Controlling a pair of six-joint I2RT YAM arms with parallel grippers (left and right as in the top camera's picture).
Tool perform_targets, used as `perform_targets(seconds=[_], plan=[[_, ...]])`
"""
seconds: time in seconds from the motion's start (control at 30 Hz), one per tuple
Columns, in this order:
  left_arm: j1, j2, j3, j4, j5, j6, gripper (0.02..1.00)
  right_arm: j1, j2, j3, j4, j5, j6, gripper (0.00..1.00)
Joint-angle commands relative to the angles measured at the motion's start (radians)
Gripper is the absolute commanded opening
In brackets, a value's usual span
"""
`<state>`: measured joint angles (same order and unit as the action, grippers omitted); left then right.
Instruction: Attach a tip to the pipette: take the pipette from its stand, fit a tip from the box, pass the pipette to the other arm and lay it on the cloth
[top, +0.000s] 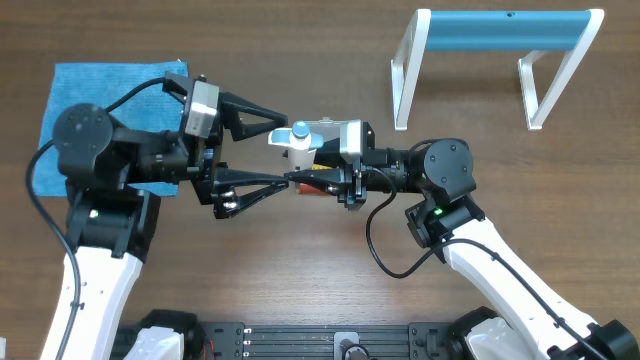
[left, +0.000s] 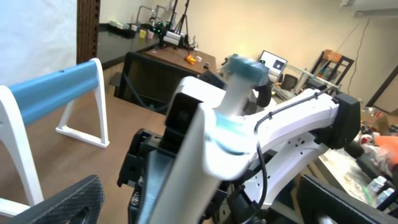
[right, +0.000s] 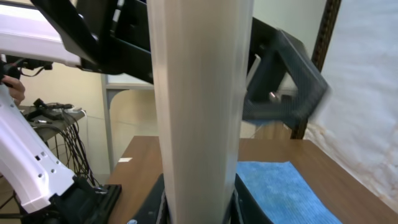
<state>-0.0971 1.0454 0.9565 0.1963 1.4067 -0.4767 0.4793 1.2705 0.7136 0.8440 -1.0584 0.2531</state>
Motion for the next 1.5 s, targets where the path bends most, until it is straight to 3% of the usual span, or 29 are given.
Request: perform_targets(seconds=[0.03,0.27,0.3,0.43,0.47,0.73,0.83,1.1,1.17,1.23,1.33,1.5], plan=[[-0.069,0.039,0.020,0.003,-0.031,-0.013,0.996,0.015,-0.009,0.017,0.011,-0.009,0.085,0.075],[-0.089,0.044,0.020,0.003,-0.079,0.046,0.996,0.015,0.016,0.017,0.010,-0.008,0.204,0.077],[-0.089,0.044,0.020,0.003,-0.079,0.048,0.958,0.015,0.016,0.017,0.011,-0.008,0.208,0.075],[-0.089,0.044,0.020,0.003,-0.079,0.048,0.535,0.015,0.017,0.017,0.007,-0.001,0.245,0.077],[-0.089,0.044,0.020,0.003,-0.079,0.048,0.485,0.015,0.017,0.017,0.007,0.000,0.245,0.077],[-0.089,0.044,0.020,0.003,-0.091,0.048,0.402,0.015,0.017,0.017,0.007,0.003,0.304,0.077],[-0.089,0.044,0.020,0.003,-0.094,0.048,0.215,0.015,0.018,0.017,0.007,0.003,0.304,0.077],[-0.089,0.044,0.020,0.003,-0.094,0.049,0.034,0.015,0.041,0.017,0.007,0.003,0.304,0.091],[-0.089,0.044,0.020,0.003,-0.094,0.077,0.027,0.015,0.041,0.017,0.007,0.003,0.304,0.470],[-0.087,0.047,0.020,0.003,-0.095,0.101,0.027,0.015,0.041,0.017,0.007,0.002,0.304,0.748],[-0.085,0.068,0.020,0.002,-0.108,0.101,0.025,0.006,0.040,0.017,0.010,-0.010,0.338,0.779],[-0.001,0.106,0.020,0.000,-0.128,0.101,0.027,-0.105,0.034,0.017,0.011,-0.114,0.417,0.781]])
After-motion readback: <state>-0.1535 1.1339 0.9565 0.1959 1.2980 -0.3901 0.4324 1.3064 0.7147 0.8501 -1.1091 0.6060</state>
